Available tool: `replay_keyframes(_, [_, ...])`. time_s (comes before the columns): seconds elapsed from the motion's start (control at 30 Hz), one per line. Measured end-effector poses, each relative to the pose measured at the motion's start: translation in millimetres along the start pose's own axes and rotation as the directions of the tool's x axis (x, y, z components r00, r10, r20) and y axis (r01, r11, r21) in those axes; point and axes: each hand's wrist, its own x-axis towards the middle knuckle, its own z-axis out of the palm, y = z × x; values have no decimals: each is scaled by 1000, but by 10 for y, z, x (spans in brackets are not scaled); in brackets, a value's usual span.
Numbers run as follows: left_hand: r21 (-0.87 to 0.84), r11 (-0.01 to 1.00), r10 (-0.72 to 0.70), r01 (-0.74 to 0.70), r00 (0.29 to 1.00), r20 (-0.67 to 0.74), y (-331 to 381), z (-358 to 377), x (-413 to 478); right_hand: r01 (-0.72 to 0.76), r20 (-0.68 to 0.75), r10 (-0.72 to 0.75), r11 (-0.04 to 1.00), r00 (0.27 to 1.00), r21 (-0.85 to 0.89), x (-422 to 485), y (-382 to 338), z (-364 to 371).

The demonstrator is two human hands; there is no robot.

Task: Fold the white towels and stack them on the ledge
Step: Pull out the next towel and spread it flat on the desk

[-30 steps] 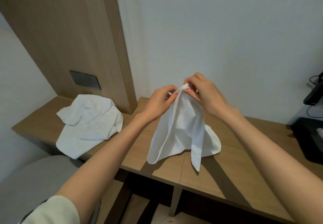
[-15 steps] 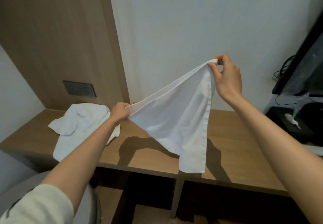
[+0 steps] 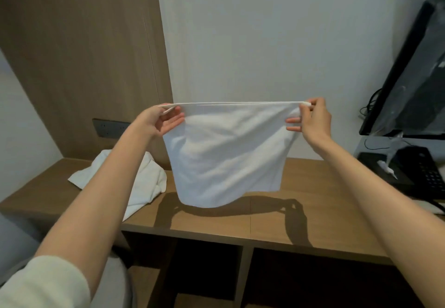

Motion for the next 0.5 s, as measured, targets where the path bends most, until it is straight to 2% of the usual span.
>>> replay_keyframes(0.07, [-77, 996, -35, 40, 997, 70, -56, -33, -93, 33, -86, -31, 999, 996, 23, -116, 11, -26])
replay_keyframes(0.13, [-137, 990, -1, 17, 993, 117, -137, -66, -181, 52, -158, -45, 998, 986, 42, -257, 29, -62])
replay_keyframes(0.2, [-109, 988, 124, -107, 979, 162, -244, -105, -255, 82, -211, -73, 996, 975, 36, -411, 45, -102])
replay_keyframes(0.27, [81, 950, 281, -303, 937, 206, -394, -136, -329, 124, -259, -113, 992, 959, 26, -574, 36, -130])
replay_keyframes(0.37, [321, 766, 543, -556, 828, 139, -583, -151, -456, 165, -371, -127, 984, 920, 70, -784, -18, -148])
replay_keyframes(0.43, [321, 686, 650, -653, 748, 133, -641, -162, -506, 187, -478, -97, 972, 873, 144, -897, -62, -158])
replay_keyframes(0.5, [271, 653, 696, -707, 702, 151, -666, -187, -515, 227, -571, -71, 951, 818, 208, -985, -86, -168])
